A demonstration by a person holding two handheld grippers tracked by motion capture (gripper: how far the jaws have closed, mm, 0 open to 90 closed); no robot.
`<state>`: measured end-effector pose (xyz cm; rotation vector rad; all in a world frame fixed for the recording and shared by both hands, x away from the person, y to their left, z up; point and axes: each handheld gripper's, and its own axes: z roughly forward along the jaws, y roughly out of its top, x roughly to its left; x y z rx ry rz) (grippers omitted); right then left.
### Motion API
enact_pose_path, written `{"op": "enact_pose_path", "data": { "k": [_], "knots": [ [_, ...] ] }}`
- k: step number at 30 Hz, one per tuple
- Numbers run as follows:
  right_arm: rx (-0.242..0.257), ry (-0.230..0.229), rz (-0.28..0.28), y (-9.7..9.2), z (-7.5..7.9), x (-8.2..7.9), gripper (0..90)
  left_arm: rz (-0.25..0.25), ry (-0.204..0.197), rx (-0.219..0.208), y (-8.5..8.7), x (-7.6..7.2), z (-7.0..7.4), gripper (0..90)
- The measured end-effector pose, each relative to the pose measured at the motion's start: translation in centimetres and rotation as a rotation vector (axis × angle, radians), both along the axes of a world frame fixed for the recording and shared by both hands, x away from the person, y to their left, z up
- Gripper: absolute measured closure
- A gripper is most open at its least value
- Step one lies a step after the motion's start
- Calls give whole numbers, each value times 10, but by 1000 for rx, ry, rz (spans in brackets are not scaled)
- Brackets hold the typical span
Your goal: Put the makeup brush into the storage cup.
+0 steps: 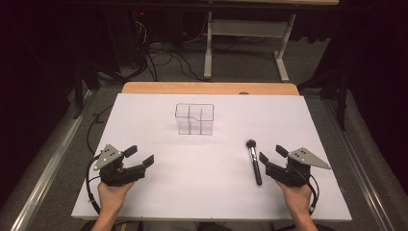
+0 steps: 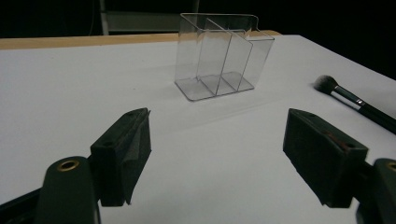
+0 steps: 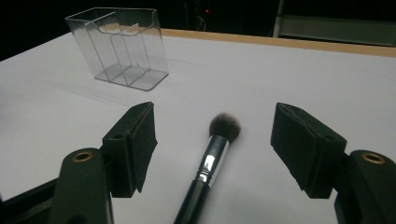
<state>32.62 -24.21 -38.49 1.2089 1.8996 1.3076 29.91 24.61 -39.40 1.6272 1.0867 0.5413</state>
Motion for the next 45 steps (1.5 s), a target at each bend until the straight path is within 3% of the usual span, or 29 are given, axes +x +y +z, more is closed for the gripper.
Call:
{"op": "enact_pose_path", "data": {
  "k": [18, 30, 36, 40, 45],
  "knots": [
    [7, 11, 35, 26, 7, 15, 313, -2, 4, -2, 0, 1, 0, 238],
    [-48, 32, 14, 37, 10, 26, 313, 4, 3, -2, 1, 1, 0, 236],
    [-77, 87, -3, 35, 14, 30, 343, 10, 3, -6, 1, 0, 0, 236],
    [-106, 188, -2, 36, 18, 35, 340, 10, 3, -5, 1, 0, 0, 235],
    [-118, 242, 1, 37, 23, 40, 341, 11, 4, -4, 1, 0, 0, 235]
  ]
}}
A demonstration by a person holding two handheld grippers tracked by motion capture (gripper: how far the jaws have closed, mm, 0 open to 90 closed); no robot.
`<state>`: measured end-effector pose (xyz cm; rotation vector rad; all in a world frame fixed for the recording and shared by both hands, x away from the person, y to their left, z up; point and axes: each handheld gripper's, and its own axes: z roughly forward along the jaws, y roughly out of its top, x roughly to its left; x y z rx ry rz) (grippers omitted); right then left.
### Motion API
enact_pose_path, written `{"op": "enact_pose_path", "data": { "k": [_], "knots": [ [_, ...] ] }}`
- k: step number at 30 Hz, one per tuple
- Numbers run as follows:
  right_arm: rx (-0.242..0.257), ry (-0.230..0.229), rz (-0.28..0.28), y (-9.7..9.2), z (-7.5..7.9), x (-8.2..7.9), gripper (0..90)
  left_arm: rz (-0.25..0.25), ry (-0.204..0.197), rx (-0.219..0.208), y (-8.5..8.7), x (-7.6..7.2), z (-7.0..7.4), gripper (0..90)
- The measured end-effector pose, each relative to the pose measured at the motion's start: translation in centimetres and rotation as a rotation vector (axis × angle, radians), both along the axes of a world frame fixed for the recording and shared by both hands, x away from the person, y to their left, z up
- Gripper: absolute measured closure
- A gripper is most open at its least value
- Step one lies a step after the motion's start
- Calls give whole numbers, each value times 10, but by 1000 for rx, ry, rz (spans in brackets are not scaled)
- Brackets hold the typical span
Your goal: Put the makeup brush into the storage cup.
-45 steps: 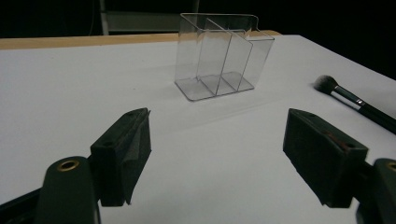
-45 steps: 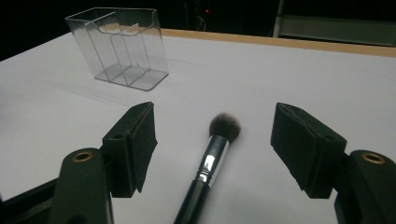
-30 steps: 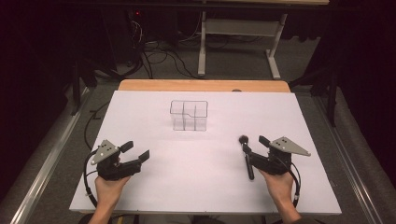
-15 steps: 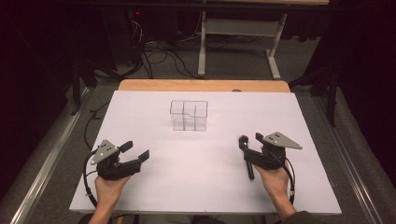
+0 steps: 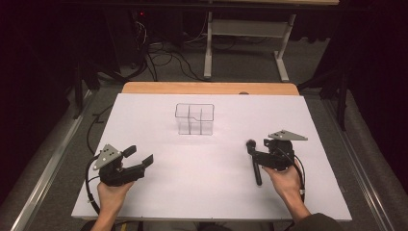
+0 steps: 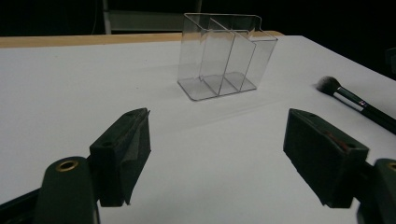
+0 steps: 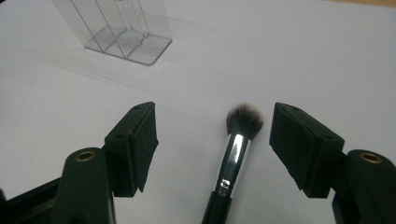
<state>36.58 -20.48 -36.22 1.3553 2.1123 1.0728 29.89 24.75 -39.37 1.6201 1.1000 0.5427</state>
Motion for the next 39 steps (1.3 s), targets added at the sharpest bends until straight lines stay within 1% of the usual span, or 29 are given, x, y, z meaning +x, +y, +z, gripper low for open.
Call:
{"op": "enact_pose_path", "data": {
  "k": [1, 2, 3, 4, 5, 6, 7, 8, 9, 10, 11, 12, 14, 15, 16, 17, 18, 20, 21, 22, 23, 24, 26, 31, 32, 33, 34, 36, 39],
  "knots": [
    [-6, 10, 3, 0, 1, 1, 341, 0, 0, 1, 0, 0, 0, 235],
    [-13, 36, 5, 1, 2, 3, 343, -1, 0, 1, 0, 0, 0, 235],
    [-13, 36, 5, 1, 2, 3, 343, -1, 0, 1, 0, 0, 0, 235],
    [-17, 49, 7, 2, 3, 4, 343, -1, 0, 1, 0, 0, 0, 235],
    [-33, 83, 11, 3, 4, 7, 350, -2, -1, 2, 0, 0, 0, 235],
    [-39, 97, 14, 4, 4, 8, 352, -1, -1, 2, 0, 0, 0, 235],
    [-39, 97, 14, 4, 4, 8, 352, -1, -1, 2, 0, 0, 0, 235],
    [-62, 125, 18, 5, 5, 10, 355, -1, -1, 1, 0, 0, 0, 235],
    [-71, 145, 21, 5, 6, 12, 357, -1, -1, 2, 0, 0, 0, 235],
    [-71, 145, 21, 5, 6, 12, 357, -1, -1, 2, 0, 0, 0, 235],
    [-83, 171, 24, 6, 6, 15, 366, -1, -1, 2, 0, 0, 0, 235],
    [-83, 171, 24, 6, 6, 15, 366, -1, -1, 2, 0, 0, 0, 235],
    [-89, 190, 29, 5, 7, 18, 380, -1, -1, 2, 0, 0, 0, 235],
    [-100, 214, 32, 6, 8, 21, 390, -1, -1, 2, 0, 0, 0, 235],
    [-107, 227, 33, 6, 8, 23, 397, -1, -1, 2, 0, 0, 0, 235],
    [-107, 227, 33, 6, 8, 23, 397, -1, -1, 2, 0, 0, 0, 235],
    [-117, 241, 38, 6, 9, 24, 403, -1, 0, 2, 0, 0, 0, 235],
    [-121, 275, 43, 7, 9, 27, 416, -1, 0, 2, 0, 0, 0, 235],
    [-132, 312, 42, 8, 10, 30, 419, -2, 0, 3, 0, 0, 0, 236],
    [-139, 325, 42, 9, 10, 31, 420, -3, 0, 1, -1, 0, 0, 236],
    [-139, 325, 42, 9, 10, 31, 420, -3, 0, 1, -1, 0, 0, 236],
    [-148, 355, 44, 9, 9, 35, 422, -3, 0, 2, 0, 0, 0, 236],
    [-156, 366, 40, 10, 9, 36, 424, -3, 1, 3, 0, 0, 0, 236],
    [-192, 433, 34, 13, 3, 45, 445, -3, 0, 3, 0, 0, 0, 236],
    [-192, 433, 34, 13, 3, 45, 445, -3, 1, 3, 0, 0, 0, 236],
    [-199, 453, 30, 14, 1, 48, 458, -3, 1, 2, 0, 0, 0, 236],
    [-199, 453, 30, 14, 1, 48, 458, -3, 0, 2, 0, 0, 0, 236],
    [-206, 473, 27, 14, -1, 51, 475, -3, 0, 1, 0, 0, 0, 236],
    [-208, 486, 17, 14, -3, 52, 489, -3, 0, 2, 0, 0, 0, 236]
  ]
}}
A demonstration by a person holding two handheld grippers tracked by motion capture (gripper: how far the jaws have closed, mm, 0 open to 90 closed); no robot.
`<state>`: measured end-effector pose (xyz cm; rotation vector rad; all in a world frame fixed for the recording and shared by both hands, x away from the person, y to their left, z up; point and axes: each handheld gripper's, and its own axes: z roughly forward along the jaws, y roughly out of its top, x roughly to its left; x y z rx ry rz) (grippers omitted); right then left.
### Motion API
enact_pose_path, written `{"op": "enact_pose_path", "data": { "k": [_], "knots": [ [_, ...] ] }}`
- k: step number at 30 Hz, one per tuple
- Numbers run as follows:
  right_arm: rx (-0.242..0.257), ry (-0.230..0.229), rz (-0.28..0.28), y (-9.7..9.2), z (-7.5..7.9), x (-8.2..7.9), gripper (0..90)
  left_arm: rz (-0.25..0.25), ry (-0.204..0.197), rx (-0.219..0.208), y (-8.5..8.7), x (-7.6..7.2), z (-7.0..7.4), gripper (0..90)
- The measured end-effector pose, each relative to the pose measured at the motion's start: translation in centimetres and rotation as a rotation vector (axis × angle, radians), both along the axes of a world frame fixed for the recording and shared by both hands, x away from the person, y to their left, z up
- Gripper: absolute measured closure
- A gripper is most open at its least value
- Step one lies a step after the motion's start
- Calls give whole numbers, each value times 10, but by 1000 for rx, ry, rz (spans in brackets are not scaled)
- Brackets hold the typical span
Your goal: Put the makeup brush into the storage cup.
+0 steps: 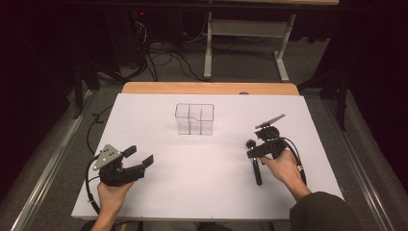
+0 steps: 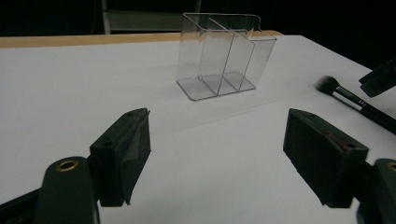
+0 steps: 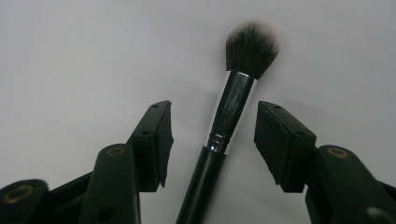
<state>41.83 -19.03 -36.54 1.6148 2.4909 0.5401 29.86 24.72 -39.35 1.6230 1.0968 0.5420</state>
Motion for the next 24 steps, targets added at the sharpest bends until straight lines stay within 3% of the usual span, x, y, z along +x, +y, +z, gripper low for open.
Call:
{"op": "enact_pose_path", "data": {
  "k": [13, 24],
  "knots": [
    [-37, 67, -23, 3, -9, 8, 533, 2, 0, 0, 0, 0, 0, 236],
    [-63, 88, -16, 6, -16, 8, 567, -1, -1, -2, 0, 0, 0, 235]
  ]
}}
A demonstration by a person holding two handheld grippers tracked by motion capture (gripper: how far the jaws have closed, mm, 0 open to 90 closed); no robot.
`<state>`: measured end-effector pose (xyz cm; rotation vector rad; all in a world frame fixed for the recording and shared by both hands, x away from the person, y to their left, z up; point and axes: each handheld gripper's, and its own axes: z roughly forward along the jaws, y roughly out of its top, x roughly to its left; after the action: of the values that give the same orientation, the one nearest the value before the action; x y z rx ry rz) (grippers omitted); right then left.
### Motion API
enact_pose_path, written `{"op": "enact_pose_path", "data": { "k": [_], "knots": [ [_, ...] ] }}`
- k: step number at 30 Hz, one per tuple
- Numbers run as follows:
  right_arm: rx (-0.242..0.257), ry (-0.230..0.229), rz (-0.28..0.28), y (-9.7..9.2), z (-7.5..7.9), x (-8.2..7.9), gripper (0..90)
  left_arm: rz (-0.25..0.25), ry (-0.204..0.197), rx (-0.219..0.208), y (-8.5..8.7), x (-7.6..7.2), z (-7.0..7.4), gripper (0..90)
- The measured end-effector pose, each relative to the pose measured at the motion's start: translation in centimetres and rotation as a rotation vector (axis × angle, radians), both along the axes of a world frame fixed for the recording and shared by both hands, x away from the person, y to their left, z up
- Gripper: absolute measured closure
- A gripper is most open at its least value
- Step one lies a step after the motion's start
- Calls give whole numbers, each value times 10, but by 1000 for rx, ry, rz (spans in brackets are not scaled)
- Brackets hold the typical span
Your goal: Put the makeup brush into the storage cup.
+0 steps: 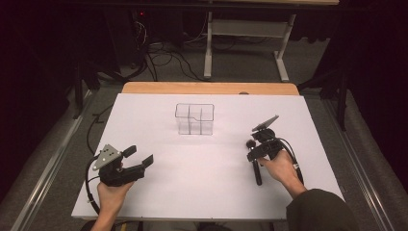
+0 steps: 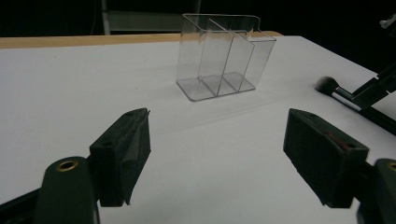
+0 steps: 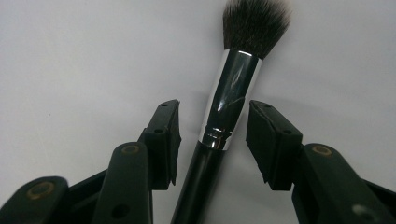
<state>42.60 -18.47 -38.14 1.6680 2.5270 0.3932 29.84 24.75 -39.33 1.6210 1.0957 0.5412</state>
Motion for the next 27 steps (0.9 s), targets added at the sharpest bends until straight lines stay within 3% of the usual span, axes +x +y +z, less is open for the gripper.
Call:
{"op": "enact_pose_path", "data": {
  "k": [12, 27],
  "knots": [
    [-22, 28, 0, 0, -10, -2, 604, -1, 1, 0, 0, 0, 0, 235],
    [-58, 9, 7, 1, -10, -3, 686, -1, 1, 1, 0, 0, 0, 235]
  ]
}}
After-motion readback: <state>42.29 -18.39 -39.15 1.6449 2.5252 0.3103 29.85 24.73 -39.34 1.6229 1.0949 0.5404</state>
